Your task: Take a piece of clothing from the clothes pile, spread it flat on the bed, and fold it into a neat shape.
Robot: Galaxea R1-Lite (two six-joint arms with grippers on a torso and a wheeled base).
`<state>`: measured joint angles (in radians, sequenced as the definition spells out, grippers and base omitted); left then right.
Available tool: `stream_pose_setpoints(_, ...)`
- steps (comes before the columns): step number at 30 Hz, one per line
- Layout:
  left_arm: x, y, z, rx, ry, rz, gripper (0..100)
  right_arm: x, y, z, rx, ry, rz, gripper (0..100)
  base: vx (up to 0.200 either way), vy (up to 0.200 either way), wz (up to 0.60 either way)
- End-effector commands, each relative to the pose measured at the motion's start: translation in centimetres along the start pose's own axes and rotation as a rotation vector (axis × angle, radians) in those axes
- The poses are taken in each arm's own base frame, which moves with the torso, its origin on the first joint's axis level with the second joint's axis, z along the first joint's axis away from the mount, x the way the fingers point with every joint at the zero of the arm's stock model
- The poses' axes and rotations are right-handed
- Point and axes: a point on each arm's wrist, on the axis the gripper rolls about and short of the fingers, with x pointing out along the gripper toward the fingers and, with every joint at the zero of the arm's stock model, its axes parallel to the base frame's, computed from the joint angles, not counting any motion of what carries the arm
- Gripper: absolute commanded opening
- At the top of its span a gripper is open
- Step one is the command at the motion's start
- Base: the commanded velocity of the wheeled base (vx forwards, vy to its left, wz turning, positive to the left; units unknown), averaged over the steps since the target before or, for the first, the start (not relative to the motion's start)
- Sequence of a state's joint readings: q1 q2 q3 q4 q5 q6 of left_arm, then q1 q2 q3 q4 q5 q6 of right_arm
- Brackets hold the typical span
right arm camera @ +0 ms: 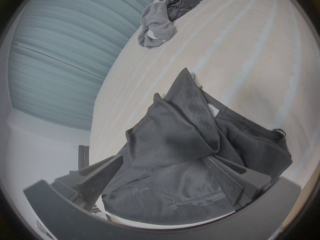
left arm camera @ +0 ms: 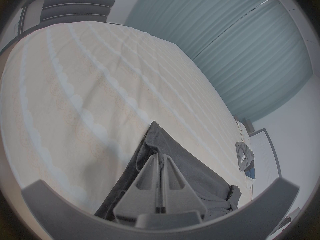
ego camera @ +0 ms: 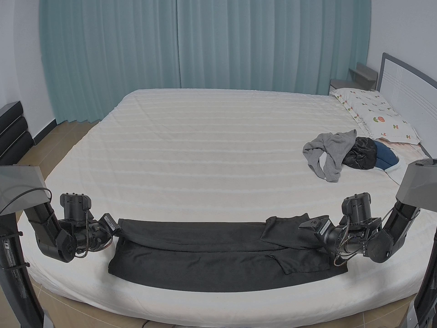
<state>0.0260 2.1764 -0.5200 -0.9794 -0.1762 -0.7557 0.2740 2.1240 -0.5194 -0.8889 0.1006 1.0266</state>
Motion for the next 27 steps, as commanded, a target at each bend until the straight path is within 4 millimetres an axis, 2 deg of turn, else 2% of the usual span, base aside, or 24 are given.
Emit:
stream_pose_setpoints(1, 0.0, 0.0, 0.1, -0.001, -0.005, -0.003, 0, 1.3, -0.6, 0.0, 0.006, -0.006, -0.034, 100, 0.0, 0.0, 0.0)
stream_pose_setpoints(6, 0.0, 0.0, 0.1, -0.001, -0.005, -0.003, 0, 1.8, -0.6, 0.2, 0.014, -0.021, -0.041, 100, 0.0, 0.0, 0.0)
stream_pose_setpoints(7, 0.0, 0.0, 0.1, -0.001, -0.005, -0.003, 0, 1.8, -0.6, 0.3, 0.015, -0.024, -0.04, 0, 0.0, 0.0, 0.0)
stream_pose_setpoints(21, 0.0, -0.1, 0.1, 0.0, -0.006, -0.004, 0, 1.5, -0.7, 0.4, 0.019, -0.028, -0.047, 0, 0.0, 0.0, 0.0)
stream_pose_setpoints(27, -0.2, -0.4, 0.5, 0.005, -0.029, -0.009, 0, 1.2, 0.1, 1.3, 0.02, -0.061, -0.011, 0, 0.0, 0.0, 0.0)
